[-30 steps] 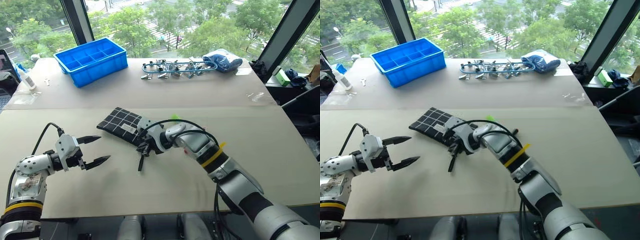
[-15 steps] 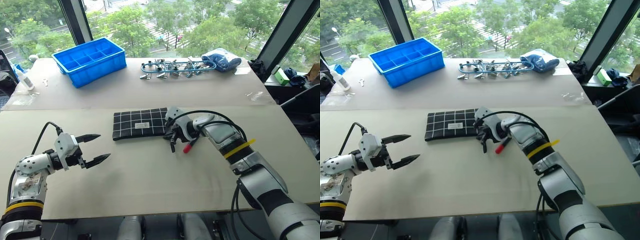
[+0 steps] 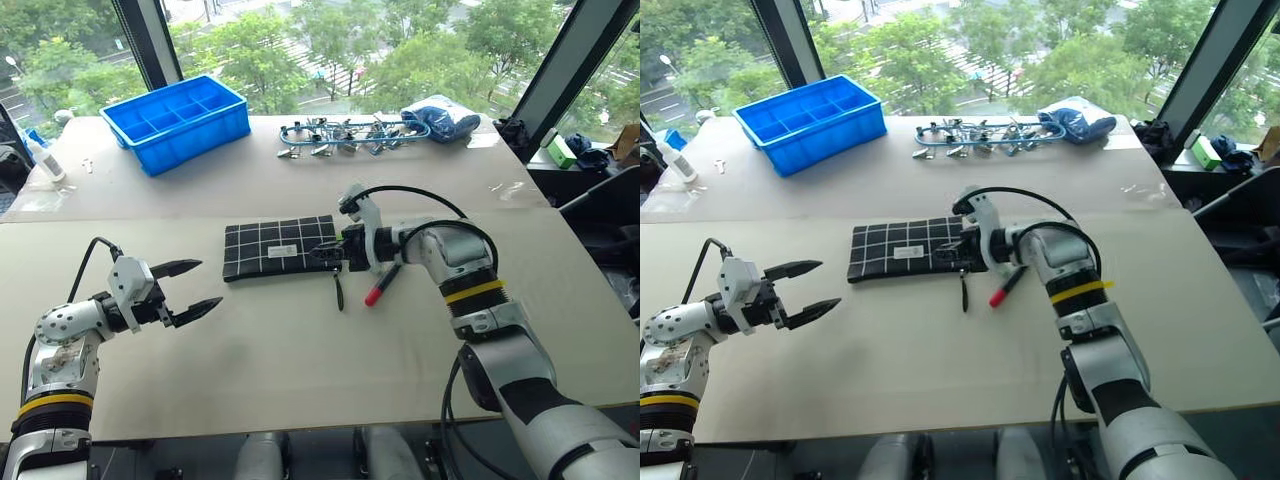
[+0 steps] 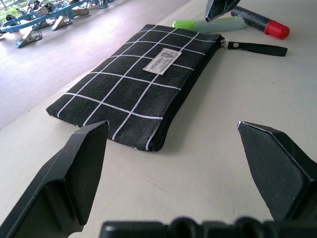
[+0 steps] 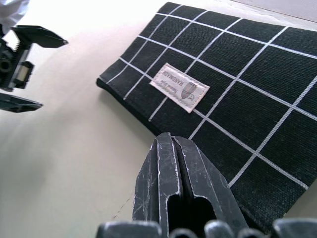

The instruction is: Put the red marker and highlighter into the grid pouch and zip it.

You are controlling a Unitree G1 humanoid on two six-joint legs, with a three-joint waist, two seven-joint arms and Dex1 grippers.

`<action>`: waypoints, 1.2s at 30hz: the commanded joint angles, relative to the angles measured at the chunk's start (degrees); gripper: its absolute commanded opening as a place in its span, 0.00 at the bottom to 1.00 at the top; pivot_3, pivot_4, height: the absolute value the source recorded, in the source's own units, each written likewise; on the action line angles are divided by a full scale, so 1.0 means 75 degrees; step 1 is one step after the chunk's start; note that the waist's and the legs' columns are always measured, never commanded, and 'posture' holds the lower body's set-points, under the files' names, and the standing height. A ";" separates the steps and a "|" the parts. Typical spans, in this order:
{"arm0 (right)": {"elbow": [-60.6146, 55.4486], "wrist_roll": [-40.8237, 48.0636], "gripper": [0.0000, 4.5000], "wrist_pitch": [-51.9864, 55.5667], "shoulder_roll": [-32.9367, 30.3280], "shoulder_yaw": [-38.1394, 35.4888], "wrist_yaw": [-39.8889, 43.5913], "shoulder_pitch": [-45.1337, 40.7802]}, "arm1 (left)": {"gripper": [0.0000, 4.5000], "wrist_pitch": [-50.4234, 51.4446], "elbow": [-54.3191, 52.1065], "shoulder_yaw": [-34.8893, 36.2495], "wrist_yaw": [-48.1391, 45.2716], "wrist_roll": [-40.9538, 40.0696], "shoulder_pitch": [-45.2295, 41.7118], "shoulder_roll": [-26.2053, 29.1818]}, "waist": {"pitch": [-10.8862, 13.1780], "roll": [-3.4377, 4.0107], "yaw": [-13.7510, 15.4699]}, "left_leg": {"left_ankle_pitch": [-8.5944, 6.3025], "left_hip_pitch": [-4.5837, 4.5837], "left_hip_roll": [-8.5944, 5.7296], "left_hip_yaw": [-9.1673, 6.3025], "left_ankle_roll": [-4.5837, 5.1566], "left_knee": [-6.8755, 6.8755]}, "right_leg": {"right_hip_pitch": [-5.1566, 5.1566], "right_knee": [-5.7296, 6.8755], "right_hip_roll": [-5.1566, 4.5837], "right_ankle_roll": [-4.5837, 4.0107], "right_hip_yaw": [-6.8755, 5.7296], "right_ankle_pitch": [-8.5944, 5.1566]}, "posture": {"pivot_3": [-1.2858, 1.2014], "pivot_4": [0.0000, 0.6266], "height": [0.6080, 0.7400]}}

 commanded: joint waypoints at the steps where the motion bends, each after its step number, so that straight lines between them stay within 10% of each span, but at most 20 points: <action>1: -0.0330 -0.0465 0.02 -0.0578 0.0217 0.0349 -0.0492 0.0190 | 1.00 -0.0059 0.0057 0.0155 -0.0058 -0.0109 -0.0129 0.0059 | 0.0000 0.0000 0.0005 | 0.0000 0.0000 0.0000 0.0000 -0.0001 0.0000 | 0.0001 0.0001 0.0000 0.0000 -0.0001 0.0000 | 0.52 0.24 1.00; 7: -0.0578 -0.1431 0.02 -0.1595 0.0073 0.1202 -0.0784 0.0588 | 1.00 -0.0469 0.0481 -0.0059 0.0074 0.0466 -0.0247 0.0187 | 0.0000 0.0000 -0.0013 | 0.0001 0.0000 -0.0001 0.0000 -0.0001 0.0001 | 0.0000 -0.0001 0.0002 0.0001 0.0000 0.0000 | 0.52 0.24 1.00; 19: -0.0033 -0.0046 0.02 -0.0517 0.0405 -0.0743 -0.0582 -0.0518 | 1.00 -0.0707 0.0773 -0.0108 -0.0010 0.0594 -0.0398 0.0125 | 0.0000 0.0001 -0.0007 | 0.0003 0.0001 0.0003 -0.0002 -0.0003 0.0000 | 0.0001 0.0000 0.0004 0.0000 -0.0002 0.0000 | 0.52 0.24 1.00; 36: 0.0810 -0.2150 0.02 -0.2516 0.0529 0.0875 -0.1746 0.0386 | 1.00 -0.1092 0.0783 -0.0600 0.0320 0.1065 -0.0783 -0.0041 | -0.0001 -0.0001 -0.0038 | 0.0008 0.0003 0.0000 -0.0003 -0.0012 0.0000 | 0.0004 0.0000 0.0003 0.0001 -0.0002 -0.0001 | 0.52 0.24 1.00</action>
